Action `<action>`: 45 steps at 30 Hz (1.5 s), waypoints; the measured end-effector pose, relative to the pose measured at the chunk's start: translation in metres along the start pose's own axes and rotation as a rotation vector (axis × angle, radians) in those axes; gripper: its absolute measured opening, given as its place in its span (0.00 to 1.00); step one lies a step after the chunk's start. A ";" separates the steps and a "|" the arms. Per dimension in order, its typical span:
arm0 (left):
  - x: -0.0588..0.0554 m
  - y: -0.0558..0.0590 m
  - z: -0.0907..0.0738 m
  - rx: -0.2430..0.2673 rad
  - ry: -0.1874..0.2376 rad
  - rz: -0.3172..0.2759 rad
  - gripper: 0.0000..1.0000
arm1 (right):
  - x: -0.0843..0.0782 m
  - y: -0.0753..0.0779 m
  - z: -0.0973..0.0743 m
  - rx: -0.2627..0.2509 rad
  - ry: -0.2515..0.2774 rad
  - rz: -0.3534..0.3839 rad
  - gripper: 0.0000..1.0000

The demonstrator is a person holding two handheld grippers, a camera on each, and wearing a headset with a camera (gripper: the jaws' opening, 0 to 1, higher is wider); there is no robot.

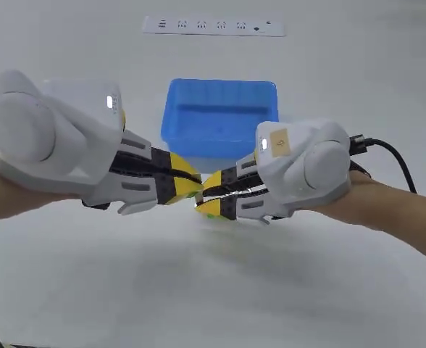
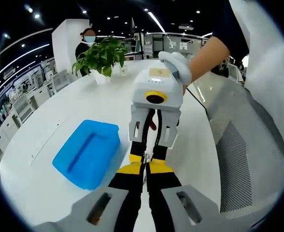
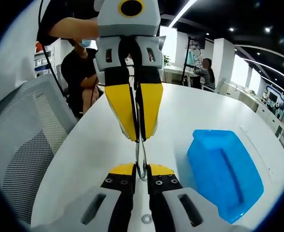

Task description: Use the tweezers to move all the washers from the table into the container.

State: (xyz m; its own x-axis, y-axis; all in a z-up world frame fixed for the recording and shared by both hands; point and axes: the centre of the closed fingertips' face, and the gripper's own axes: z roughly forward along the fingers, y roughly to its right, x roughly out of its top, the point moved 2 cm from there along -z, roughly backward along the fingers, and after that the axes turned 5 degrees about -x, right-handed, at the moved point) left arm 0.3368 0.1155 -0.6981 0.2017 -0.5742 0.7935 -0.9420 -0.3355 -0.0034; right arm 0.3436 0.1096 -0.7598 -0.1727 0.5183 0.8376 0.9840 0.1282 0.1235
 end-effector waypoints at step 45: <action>0.001 0.016 -0.069 0.337 0.242 -0.152 0.29 | 0.068 0.039 -0.070 -0.219 0.058 -0.021 0.09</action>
State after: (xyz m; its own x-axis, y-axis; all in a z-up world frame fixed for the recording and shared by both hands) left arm 0.3037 0.1612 -0.6549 0.2248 -0.3216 0.9198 -0.7584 -0.6504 -0.0420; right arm 0.3731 0.0907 -0.6608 -0.1971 0.4674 0.8618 0.9672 -0.0512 0.2489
